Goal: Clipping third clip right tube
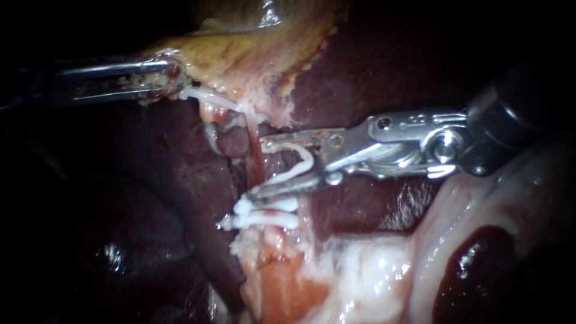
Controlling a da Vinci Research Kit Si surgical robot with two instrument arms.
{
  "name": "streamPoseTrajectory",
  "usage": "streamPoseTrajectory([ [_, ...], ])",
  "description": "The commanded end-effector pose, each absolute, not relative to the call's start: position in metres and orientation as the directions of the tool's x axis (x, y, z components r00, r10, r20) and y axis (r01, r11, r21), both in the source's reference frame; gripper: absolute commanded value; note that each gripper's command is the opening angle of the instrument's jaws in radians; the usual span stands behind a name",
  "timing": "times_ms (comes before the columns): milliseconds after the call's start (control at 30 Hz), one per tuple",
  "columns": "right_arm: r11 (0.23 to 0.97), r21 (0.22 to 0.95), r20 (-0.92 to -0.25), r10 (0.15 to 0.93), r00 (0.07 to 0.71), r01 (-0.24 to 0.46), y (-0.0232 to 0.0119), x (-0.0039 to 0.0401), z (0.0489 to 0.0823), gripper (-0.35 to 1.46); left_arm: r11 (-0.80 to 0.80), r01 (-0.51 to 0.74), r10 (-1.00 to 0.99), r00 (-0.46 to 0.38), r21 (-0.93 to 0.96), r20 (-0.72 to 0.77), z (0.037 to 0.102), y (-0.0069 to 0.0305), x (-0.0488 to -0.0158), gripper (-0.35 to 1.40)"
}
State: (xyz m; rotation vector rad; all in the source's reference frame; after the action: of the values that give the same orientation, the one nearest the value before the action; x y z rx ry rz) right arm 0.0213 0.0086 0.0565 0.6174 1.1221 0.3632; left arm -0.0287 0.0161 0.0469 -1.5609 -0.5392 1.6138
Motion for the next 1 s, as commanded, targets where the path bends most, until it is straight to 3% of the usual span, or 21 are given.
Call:
streamPoseTrajectory([
  [33, 0.771, 0.636, -0.721, 0.575, 0.388, 0.037, 0.0086, 0.022, 0.0564, 0.5, -0.581, -0.254, 0.781, 0.092, -0.773, -0.618, 0.047, 0.0161, -0.0287, -0.35],
  [367, 0.748, 0.658, -0.732, 0.607, 0.309, 0.09, 0.0091, 0.0246, 0.0542, 0.5, -0.582, -0.254, 0.781, 0.092, -0.773, -0.618, 0.047, 0.016, -0.0287, -0.35],
  [700, 0.738, 0.666, -0.734, 0.624, 0.266, 0.108, 0.0091, 0.0248, 0.0506, 0.5, -0.582, -0.252, 0.781, 0.091, -0.773, -0.618, 0.0472, 0.0162, -0.0286, -0.35],
  [1000, 0.728, 0.677, -0.726, 0.637, 0.258, 0.109, 0.0094, 0.0244, 0.0502, 0.48, -0.582, -0.252, 0.781, 0.091, -0.773, -0.618, 0.0475, 0.0163, -0.0285, -0.35],
])
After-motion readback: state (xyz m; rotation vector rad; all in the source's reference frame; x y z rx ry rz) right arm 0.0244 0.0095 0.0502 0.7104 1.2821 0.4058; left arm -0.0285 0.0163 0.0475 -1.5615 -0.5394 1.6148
